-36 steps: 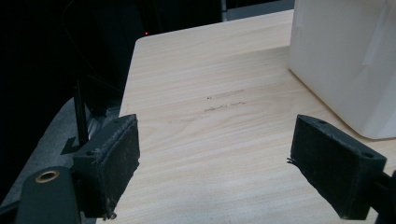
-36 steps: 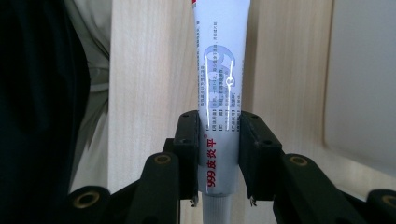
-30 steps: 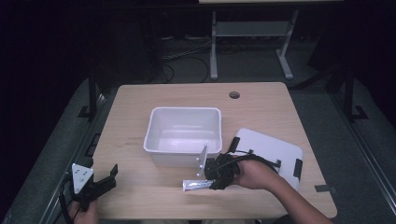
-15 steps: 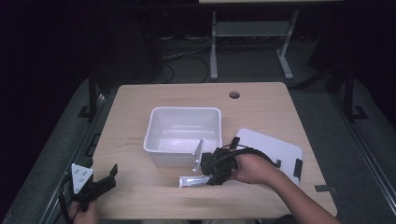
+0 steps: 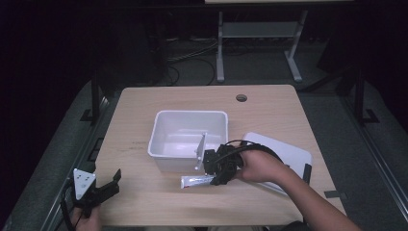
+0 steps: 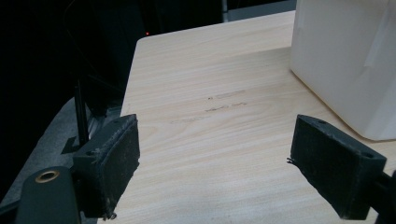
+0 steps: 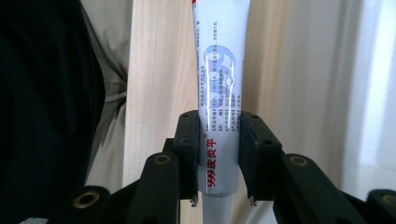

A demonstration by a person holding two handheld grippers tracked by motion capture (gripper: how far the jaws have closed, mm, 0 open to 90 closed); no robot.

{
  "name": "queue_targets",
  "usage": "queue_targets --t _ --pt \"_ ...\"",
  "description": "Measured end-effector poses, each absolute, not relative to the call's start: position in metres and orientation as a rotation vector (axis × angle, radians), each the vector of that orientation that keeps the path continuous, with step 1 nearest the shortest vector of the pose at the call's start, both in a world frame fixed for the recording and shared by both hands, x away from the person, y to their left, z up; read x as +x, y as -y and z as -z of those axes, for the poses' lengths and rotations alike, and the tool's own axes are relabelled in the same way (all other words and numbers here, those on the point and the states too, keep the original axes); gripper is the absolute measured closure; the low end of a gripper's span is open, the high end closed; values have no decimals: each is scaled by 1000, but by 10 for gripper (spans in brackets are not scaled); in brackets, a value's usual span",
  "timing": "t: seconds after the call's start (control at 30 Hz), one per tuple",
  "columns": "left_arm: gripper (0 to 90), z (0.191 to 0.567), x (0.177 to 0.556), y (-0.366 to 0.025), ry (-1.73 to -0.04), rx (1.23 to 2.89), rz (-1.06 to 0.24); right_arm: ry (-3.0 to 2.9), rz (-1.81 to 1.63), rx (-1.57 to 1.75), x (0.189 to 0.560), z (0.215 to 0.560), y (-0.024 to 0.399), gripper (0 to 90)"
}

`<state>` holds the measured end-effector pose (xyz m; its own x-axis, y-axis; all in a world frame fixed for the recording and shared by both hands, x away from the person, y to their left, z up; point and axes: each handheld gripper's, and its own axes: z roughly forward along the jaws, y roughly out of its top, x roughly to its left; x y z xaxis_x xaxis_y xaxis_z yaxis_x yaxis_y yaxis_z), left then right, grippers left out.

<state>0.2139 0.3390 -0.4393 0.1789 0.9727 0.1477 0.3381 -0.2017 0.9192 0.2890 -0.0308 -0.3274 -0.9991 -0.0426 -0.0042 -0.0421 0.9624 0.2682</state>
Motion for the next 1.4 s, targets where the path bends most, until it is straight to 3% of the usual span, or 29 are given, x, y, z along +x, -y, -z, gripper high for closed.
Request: queue_targets --t 1.4 --pt "150 440 216 -339 -1272 1679 -1024 3133 448 -18 337 276 23 696"
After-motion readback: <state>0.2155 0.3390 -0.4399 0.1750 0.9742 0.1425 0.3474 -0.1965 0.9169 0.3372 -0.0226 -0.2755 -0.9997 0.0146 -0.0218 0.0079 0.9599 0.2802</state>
